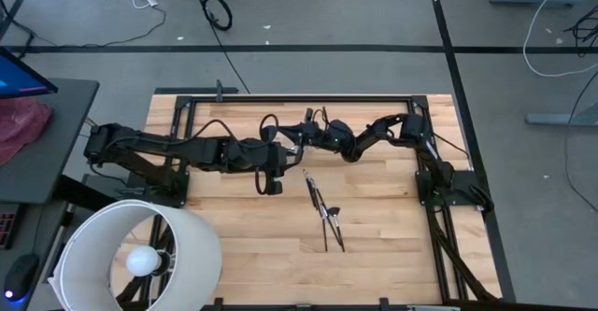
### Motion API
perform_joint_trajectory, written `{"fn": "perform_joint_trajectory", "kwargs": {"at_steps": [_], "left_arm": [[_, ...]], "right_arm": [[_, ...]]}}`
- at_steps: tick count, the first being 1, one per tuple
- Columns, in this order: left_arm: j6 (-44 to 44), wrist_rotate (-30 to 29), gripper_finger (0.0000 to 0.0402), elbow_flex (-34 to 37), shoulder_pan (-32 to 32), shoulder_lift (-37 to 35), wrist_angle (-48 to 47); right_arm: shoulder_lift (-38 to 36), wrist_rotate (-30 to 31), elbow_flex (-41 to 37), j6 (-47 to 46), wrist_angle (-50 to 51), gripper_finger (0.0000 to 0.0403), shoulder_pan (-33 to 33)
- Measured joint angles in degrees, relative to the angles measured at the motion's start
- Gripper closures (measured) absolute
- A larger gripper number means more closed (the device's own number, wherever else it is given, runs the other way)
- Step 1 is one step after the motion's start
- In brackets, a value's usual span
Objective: Put items in baskets/containers
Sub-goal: Put the black eyeshadow brush into the transparent organizer, then put the black highlighter brush into the transparent organizer
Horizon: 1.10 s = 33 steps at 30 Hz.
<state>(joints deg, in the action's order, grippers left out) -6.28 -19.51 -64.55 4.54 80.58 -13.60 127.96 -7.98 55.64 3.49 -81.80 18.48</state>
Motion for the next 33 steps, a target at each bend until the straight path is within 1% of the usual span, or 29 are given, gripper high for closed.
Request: {"fn": "perform_joint_trajectory", "kwargs": {"at_steps": [3,10,14,19,22,25,28,31,33], "left_arm": [[0.04,0.00,0.0285,0.00,0.00,0.00,0.02],[0.07,0.00,0.0285,0.00,0.00,0.00,0.02],[0.08,0.00,0.0285,0.00,0.00,0.00,0.02],[0.16,0.00,0.0285,0.00,0.00,0.00,0.02],[1.11,0.01,0.0285,0.00,0.00,0.00,-0.13],[2.25,0.02,0.0285,0.00,0.00,0.00,-1.38],[2.66,0.02,0.0285,0.00,0.20,0.02,-3.54],[3.30,0.00,0.0285,0.00,0.62,0.02,-6.18],[4.30,0.02,0.0285,0.00,1.01,0.04,-7.15]], "right_arm": [[0.09,0.00,0.00,0.02,1.57,0.0386,-0.08],[0.09,0.04,0.00,0.02,1.72,0.0336,-0.15],[0.09,0.02,0.00,-0.07,1.70,0.0314,-0.17],[-0.29,-0.47,-0.02,0.01,0.29,0.0300,-0.63],[-2.28,-1.11,-0.09,1.14,0.21,0.0298,-1.65],[-6.15,-4.74,-0.71,3.57,0.28,0.0299,-2.95],[-12.88,-6.43,-3.44,8.30,5.30,0.0299,-4.73],[-22.48,-4.25,-7.40,13.98,18.10,0.0299,-6.59],[-29.89,0.90,-9.89,16.43,29.05,0.0299,-8.12]]}}
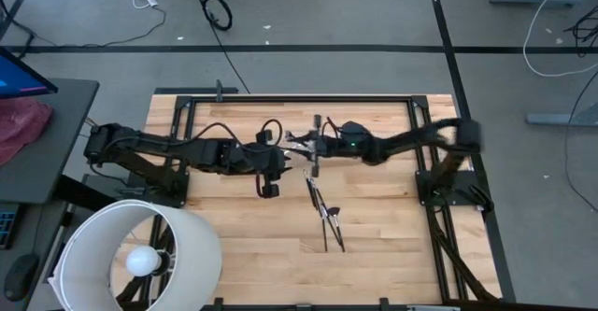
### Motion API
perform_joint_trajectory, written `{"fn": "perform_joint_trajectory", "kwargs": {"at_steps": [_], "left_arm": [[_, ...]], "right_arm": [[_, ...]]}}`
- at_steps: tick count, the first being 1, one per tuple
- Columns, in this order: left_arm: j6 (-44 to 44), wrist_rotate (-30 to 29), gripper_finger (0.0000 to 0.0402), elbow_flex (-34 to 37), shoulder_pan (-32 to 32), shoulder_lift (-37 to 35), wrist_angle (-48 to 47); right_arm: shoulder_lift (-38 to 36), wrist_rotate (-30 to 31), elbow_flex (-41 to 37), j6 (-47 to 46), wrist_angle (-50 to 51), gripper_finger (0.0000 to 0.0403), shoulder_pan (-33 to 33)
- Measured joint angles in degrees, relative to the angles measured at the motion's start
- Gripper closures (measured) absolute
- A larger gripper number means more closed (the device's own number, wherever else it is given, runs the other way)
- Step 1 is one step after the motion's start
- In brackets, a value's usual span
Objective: Put items in baskets/containers
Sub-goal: Put the black highlighter brush into the transparent organizer
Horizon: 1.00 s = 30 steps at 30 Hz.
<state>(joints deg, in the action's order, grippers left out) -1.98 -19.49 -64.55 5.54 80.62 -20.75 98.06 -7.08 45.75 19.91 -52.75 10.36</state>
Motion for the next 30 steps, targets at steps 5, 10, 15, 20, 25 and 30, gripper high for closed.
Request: {"fn": "perform_joint_trajectory", "kwargs": {"at_steps": [5,10,15,20,25,30], "left_arm": [[-0.02,0.03,0.0285,0.00,0.52,0.00,-1.11],[-0.09,0.00,0.0285,0.00,0.39,0.00,-0.89],[-0.15,0.00,0.0285,0.00,0.39,0.00,-0.51],[-0.15,0.02,0.0285,0.00,0.37,0.00,-0.10],[-0.15,0.02,0.0285,0.00,0.39,0.00,0.13],[-0.13,0.02,0.0285,0.00,0.37,0.00,0.15]], "right_arm": [[-16.65,12.02,-4.17,-2.92,23.42,0.0299,-4.54],[-26.79,18.62,-7.79,-14.97,38.67,0.0299,-11.20],[-28.16,24.09,-12.99,-28.52,44.89,0.0299,-19.95],[-26.81,24.62,-16.70,-40.58,45.68,0.0299,-27.18],[-24.83,29.89,-18.96,-47.78,45.73,0.0299,-33.39],[-20.59,33.06,-19.14,-53.12,45.73,0.0299,-37.90]]}}
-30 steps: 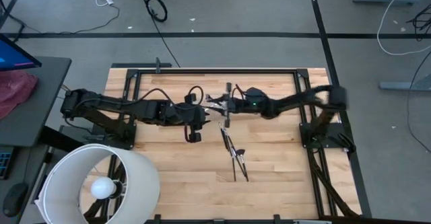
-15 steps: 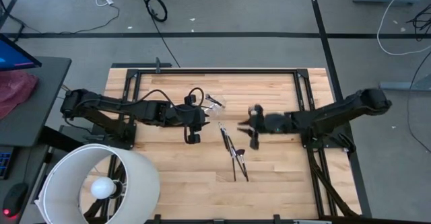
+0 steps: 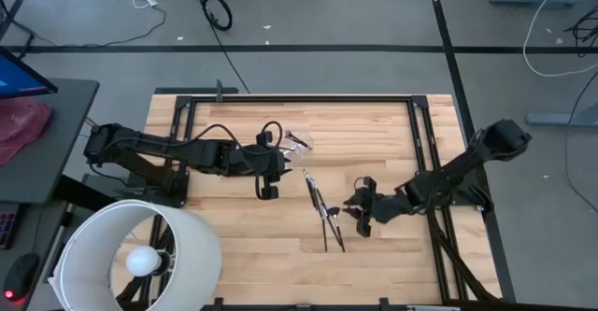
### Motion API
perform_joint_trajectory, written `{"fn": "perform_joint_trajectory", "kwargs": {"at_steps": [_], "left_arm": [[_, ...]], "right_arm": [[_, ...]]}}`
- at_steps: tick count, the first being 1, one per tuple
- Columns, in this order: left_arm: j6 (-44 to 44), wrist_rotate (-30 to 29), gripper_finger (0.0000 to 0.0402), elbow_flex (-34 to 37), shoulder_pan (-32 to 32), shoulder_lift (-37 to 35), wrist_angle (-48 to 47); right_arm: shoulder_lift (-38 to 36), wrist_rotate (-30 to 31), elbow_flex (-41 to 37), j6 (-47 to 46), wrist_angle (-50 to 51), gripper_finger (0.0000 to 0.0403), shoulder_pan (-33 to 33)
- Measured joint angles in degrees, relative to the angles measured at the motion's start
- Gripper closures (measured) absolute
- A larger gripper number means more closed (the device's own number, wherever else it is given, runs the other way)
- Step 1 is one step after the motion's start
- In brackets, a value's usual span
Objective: Put items in baskets/containers
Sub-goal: Put the black highlighter brush into the transparent organizer
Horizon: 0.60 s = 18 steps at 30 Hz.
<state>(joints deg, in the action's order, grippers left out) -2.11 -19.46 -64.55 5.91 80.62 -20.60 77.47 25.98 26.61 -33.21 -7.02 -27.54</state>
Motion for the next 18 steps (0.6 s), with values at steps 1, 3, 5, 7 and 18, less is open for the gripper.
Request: {"fn": "perform_joint_trajectory", "kwargs": {"at_steps": [1,3,5,7,18], "left_arm": [[-0.02,0.00,0.0285,0.00,0.00,0.00,0.00],[-0.02,0.00,0.0284,0.00,0.02,0.00,0.00],[0.00,0.00,0.0284,0.00,0.02,0.00,0.02],[-0.01,0.00,0.0284,0.00,0.00,0.00,0.02],[0.00,0.00,0.0284,0.00,0.02,0.00,0.02]], "right_arm": [[0.90,0.74,0.00,-0.82,-0.28,0.0299,-0.64],[2.56,1.59,0.00,-2.34,-0.50,0.0299,-1.62],[4.10,1.66,0.00,-3.32,-0.51,0.0299,-2.23],[5.47,1.68,0.00,-4.78,-0.62,0.0299,-2.63],[10.51,1.68,0.00,-10.47,-2.42,0.0300,-3.13]]}}
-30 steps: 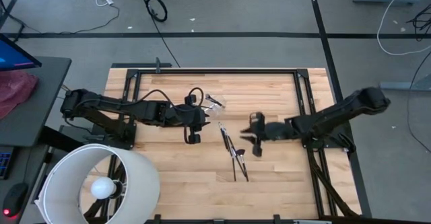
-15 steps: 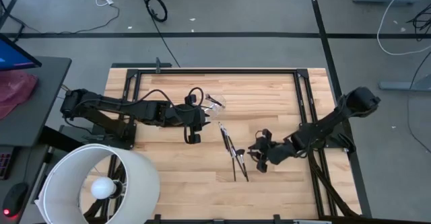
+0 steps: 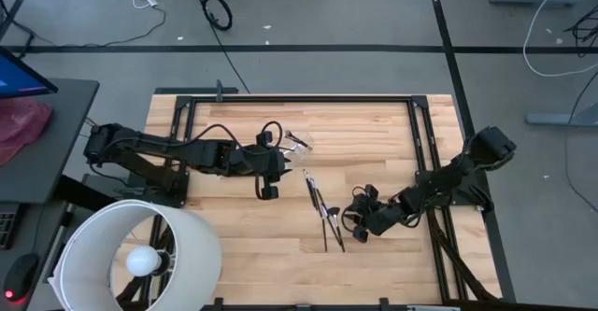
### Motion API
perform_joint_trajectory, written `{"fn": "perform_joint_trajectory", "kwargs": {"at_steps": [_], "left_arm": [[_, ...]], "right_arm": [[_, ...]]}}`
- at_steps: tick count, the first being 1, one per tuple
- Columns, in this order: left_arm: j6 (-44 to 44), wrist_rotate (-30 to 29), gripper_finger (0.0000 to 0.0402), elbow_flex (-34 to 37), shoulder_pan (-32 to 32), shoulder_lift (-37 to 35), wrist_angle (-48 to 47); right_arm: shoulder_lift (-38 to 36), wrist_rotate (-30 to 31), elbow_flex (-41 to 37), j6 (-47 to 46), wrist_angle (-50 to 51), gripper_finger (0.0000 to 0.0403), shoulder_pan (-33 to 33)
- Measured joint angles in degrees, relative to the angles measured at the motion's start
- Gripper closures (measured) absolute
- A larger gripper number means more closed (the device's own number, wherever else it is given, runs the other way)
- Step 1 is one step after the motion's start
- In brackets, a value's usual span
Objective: Put items in baskets/containers
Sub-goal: Put the black highlighter brush into the transparent organizer
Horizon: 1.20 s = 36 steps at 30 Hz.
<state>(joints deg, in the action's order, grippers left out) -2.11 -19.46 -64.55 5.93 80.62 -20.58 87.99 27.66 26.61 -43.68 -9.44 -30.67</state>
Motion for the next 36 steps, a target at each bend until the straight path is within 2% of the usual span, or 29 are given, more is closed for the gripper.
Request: {"fn": "perform_joint_trajectory", "kwargs": {"at_steps": [15,22,30,36], "left_arm": [[0.00,0.00,0.0284,0.00,0.00,0.00,0.00],[0.00,0.00,0.0284,0.00,0.00,0.00,0.00],[0.00,0.00,0.0284,0.00,0.00,0.00,0.00],[0.00,0.00,0.0284,0.00,0.00,0.00,0.00]], "right_arm": [[0.02,-0.01,0.00,-0.53,-1.50,0.0300,-0.09],[0.11,1.39,0.00,-0.81,-8.09,0.0300,-0.09],[7.40,1.73,0.00,0.71,-16.26,0.0299,-0.32],[11.99,2.27,1.43,0.83,-17.55,0.0299,-0.31]]}}
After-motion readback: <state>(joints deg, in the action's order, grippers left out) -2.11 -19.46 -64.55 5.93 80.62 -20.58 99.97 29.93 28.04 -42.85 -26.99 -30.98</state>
